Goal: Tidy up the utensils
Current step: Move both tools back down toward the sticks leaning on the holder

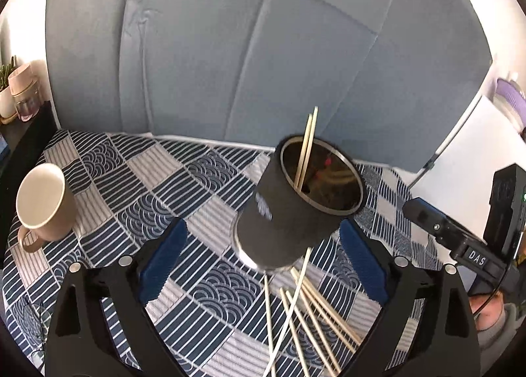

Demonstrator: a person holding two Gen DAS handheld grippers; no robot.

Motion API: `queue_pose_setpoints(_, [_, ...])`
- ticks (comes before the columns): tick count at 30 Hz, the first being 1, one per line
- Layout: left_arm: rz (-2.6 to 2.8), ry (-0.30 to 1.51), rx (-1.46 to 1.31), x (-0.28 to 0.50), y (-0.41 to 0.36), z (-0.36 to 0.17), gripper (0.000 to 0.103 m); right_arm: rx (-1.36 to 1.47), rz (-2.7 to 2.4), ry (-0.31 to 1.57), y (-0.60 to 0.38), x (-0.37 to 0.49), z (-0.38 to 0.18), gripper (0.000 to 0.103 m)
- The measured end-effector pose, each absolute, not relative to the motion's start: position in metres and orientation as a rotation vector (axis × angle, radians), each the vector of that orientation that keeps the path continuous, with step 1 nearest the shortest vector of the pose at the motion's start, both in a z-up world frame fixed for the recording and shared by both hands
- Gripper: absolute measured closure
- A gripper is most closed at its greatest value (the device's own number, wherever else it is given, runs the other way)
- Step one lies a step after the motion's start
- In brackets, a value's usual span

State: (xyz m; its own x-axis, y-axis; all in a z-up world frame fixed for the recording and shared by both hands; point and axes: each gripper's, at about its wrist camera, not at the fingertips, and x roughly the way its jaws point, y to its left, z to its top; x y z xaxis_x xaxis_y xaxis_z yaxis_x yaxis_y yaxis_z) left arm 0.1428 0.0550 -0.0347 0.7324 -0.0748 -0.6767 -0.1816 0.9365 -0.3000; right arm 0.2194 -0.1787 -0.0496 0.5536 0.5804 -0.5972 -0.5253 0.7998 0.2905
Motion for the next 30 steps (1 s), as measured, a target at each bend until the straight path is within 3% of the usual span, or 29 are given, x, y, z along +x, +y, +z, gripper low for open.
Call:
queue_pose_setpoints(6, [0.069, 0.816, -0.283, 0.136, 0.040, -0.050, 0.006, 0.047, 0.642, 0.774, -0.185, 0.215, -0.066, 0.018])
queue_pose_setpoints(30, [0.057, 1.015, -0.224, 0.121, 0.004, -0.119, 0.006, -0.206, 0.626, 1.062, -0.182, 0.192, -0.166, 0.017])
